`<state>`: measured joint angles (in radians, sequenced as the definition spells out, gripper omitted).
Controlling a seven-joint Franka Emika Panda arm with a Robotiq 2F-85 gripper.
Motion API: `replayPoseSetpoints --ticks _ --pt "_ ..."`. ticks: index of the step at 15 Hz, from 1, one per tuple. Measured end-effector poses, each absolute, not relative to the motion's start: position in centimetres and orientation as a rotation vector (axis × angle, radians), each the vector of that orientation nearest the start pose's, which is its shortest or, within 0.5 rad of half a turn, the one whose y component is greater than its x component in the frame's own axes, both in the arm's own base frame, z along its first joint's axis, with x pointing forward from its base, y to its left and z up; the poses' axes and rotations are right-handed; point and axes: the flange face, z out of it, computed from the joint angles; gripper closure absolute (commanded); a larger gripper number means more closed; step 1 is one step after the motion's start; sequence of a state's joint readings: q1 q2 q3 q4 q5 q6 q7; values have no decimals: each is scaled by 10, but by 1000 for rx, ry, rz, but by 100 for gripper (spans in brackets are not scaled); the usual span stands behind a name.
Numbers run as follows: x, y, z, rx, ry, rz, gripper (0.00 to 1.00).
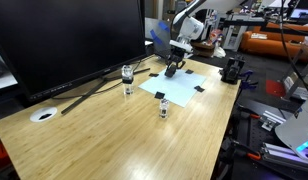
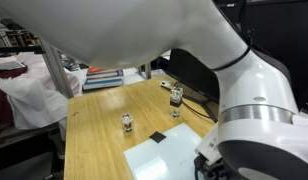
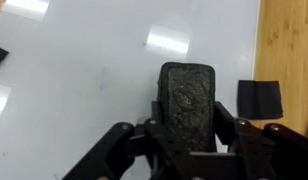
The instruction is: Use the whiteboard eraser to clean the whiteboard
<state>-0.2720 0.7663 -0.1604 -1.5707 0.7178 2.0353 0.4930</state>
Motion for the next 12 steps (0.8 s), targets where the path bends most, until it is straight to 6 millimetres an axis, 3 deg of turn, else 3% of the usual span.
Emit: replayPoseSetpoints --ticks 6,12 --pt "667 -253 177 -2118 1570 339 73" --pt "674 -258 156 -2124 1521 436 73"
